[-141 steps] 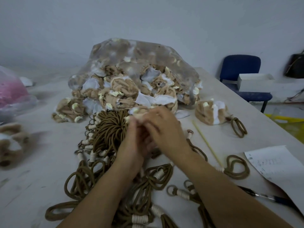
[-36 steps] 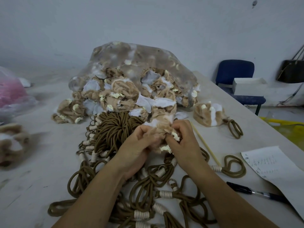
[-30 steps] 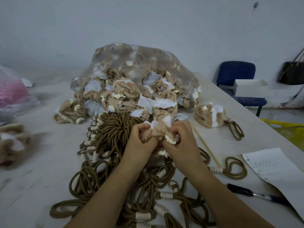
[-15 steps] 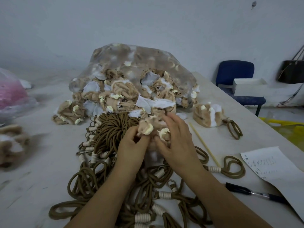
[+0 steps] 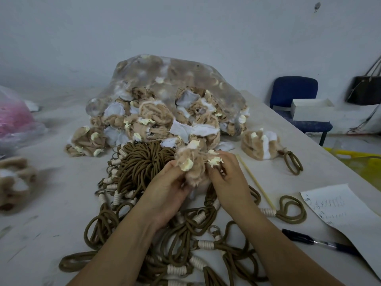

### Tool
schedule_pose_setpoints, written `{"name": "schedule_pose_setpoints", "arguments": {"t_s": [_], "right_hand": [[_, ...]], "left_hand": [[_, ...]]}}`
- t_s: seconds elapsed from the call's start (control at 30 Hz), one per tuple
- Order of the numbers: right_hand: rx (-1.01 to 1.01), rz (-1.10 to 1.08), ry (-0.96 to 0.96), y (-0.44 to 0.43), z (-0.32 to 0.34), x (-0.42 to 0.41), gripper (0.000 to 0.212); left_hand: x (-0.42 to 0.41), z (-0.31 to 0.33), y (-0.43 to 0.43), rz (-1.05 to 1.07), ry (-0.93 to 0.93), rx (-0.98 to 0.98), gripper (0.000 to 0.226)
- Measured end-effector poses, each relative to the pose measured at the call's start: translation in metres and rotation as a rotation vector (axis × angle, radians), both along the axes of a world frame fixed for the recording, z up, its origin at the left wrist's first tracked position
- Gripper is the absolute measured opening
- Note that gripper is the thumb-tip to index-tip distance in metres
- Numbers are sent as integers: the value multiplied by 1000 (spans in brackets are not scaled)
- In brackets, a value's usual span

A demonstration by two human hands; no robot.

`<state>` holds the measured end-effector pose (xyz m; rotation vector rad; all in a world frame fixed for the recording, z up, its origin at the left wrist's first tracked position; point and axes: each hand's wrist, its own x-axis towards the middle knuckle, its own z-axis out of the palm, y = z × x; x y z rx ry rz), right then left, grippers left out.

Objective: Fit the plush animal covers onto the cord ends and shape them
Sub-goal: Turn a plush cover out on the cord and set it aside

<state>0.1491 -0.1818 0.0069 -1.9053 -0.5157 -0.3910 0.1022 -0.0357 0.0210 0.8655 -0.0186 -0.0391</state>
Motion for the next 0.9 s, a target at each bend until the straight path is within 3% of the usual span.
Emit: {"name": "schedule_pose_setpoints", "arguments": {"t_s": [0.17, 0.47, 0.57, 0.7, 0.9], "right_hand": [[49, -1, -33, -1, 3, -2, 16], [-95, 20, -264, 3, 4, -10, 16], [-105, 15, -260, 4, 3, -10, 20], [-76, 28, -259, 6, 4, -11, 26], [-85, 65, -98, 6, 2, -11, 29]], "left_hand": [[-2, -5, -6, 43, -24, 281, 45], [-1, -5, -1, 29, -11, 110, 38], [0, -7, 0, 4, -7, 60, 52], [0, -3, 2, -24, -6, 8, 46], [0, -1, 0, -43, 35, 35, 46]]}}
